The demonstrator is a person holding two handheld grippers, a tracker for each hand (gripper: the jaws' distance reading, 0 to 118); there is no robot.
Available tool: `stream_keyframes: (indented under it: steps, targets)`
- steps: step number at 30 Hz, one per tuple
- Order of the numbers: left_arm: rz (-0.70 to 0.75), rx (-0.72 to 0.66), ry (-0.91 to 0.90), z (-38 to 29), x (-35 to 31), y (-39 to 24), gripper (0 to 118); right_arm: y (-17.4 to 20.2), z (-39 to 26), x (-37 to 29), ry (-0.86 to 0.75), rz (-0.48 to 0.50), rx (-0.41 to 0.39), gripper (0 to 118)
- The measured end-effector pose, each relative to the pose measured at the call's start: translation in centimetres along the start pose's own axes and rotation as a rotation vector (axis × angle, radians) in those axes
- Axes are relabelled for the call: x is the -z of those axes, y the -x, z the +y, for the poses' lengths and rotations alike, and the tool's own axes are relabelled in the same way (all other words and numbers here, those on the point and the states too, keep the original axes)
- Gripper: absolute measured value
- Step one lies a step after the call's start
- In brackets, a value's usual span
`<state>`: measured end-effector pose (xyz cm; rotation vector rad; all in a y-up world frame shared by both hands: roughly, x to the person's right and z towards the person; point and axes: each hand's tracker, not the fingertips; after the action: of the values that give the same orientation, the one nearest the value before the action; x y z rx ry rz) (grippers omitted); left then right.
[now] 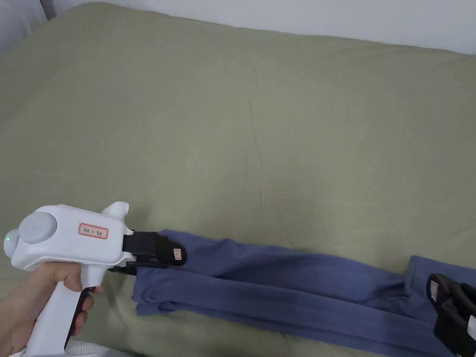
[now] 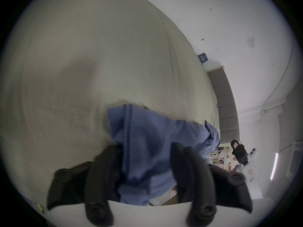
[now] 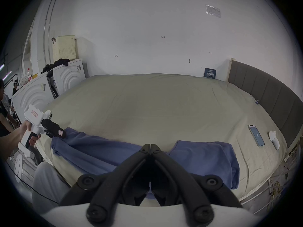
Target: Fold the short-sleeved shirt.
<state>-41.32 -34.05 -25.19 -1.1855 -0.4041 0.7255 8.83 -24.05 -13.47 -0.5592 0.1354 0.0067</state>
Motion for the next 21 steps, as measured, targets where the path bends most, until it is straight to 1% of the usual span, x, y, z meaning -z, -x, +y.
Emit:
stream_keyframes:
  steps: [1,2,3,4,9,15,17,19,21]
  targets:
    - [-0.003,-0.022,-0.003,0.0,-0.1,0.5,35,0.0,0.0,-0.1,0.0,0.003,0.003,2]
    - [-0.024,-0.055,-0.004,-0.1,-0.2,0.9,23,-0.1,0.0,-0.2,-0.003,0.006,0.008,2]
    - [-0.033,-0.075,-0.002,-0.2,-0.1,1.2,14,-0.1,0.0,-0.2,-0.004,0.009,0.012,2]
    - [-0.049,-0.082,0.005,-0.4,0.2,1.3,9,-0.1,0.1,-0.3,-0.004,0.011,0.014,2]
    - [-0.04,-0.08,-0.025,-0.8,-0.5,0.7,6,-0.3,0.4,-0.7,-0.01,0.011,0.013,2]
    - [-0.037,-0.086,-0.084,-0.6,-4.4,0.0,6,-1.1,0.7,-1.5,-0.034,0.008,0.022,2]
    - [0.046,-0.05,-0.099,-0.4,-6.3,-0.6,6,-1.4,0.7,-1.6,-0.04,0.01,0.031,2]
    - [0.067,-0.042,-0.117,-0.3,-8.3,-0.9,6,-1.8,0.6,-1.8,-0.044,0.014,0.039,2]
    - [0.122,-0.032,-0.157,-0.2,-10.4,-1.4,6,-2.2,0.5,-1.8,-0.042,0.025,0.045,2]
